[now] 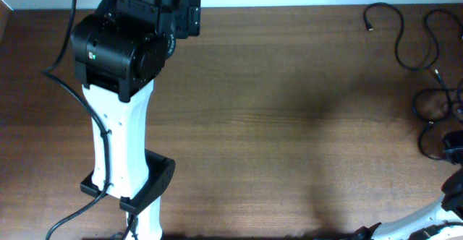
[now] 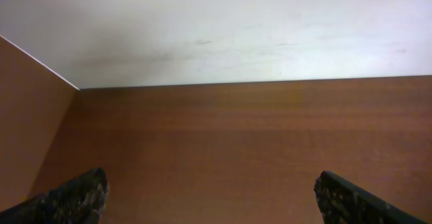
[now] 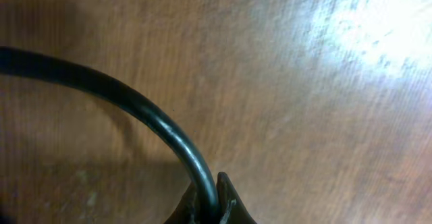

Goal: Untangle cables

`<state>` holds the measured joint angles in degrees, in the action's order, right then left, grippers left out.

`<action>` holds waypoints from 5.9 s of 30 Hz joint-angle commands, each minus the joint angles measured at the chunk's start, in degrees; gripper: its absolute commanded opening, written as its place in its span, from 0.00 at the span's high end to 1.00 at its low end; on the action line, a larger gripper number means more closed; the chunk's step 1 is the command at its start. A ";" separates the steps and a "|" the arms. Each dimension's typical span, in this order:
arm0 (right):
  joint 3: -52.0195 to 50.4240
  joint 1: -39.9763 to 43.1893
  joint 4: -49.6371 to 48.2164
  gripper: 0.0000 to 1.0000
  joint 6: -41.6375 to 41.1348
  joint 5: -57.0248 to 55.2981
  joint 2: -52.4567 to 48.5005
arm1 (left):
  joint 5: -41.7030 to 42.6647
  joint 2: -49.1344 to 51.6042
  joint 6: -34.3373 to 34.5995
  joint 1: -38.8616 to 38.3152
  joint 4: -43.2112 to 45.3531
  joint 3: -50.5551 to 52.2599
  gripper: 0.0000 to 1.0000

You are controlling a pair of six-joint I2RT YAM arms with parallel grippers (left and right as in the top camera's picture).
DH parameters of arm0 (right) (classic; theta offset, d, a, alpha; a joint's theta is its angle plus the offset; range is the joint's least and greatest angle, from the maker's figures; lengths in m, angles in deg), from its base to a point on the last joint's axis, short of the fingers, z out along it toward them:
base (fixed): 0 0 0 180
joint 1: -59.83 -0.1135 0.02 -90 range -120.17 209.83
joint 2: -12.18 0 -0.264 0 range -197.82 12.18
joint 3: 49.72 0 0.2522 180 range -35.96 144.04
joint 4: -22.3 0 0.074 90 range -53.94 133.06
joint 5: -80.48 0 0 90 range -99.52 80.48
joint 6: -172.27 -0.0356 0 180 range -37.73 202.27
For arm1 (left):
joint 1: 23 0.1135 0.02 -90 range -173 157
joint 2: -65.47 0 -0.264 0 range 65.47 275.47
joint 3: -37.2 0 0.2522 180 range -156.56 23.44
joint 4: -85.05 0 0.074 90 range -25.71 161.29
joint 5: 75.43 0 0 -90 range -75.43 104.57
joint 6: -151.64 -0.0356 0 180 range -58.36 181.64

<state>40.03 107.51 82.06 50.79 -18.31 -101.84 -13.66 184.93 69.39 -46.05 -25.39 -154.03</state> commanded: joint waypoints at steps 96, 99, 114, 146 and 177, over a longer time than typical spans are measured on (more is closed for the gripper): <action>-75.67 -45.44 -42.32 0.01 45.40 18.69 113.55 | 4.79 -0.66 10.34 -0.04 1.40 0.13 0.01; -75.67 -45.44 -42.32 0.01 45.42 18.69 113.55 | 0.00 -1.40 12.61 -0.96 2.01 0.15 0.01; -75.67 -45.44 -42.29 0.01 45.40 18.69 113.55 | -5.40 -54.21 12.61 4.00 36.37 75.28 0.01; -75.67 -45.44 -42.32 0.01 45.42 18.69 113.55 | 14.62 -119.19 24.44 23.32 92.96 176.95 0.01; -75.67 -45.44 -42.32 0.01 45.40 18.69 113.55 | 25.49 -119.05 -9.11 23.32 91.93 176.93 0.01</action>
<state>-35.34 61.90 39.46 97.01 -0.35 11.27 11.02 66.09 61.19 -23.01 66.78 22.68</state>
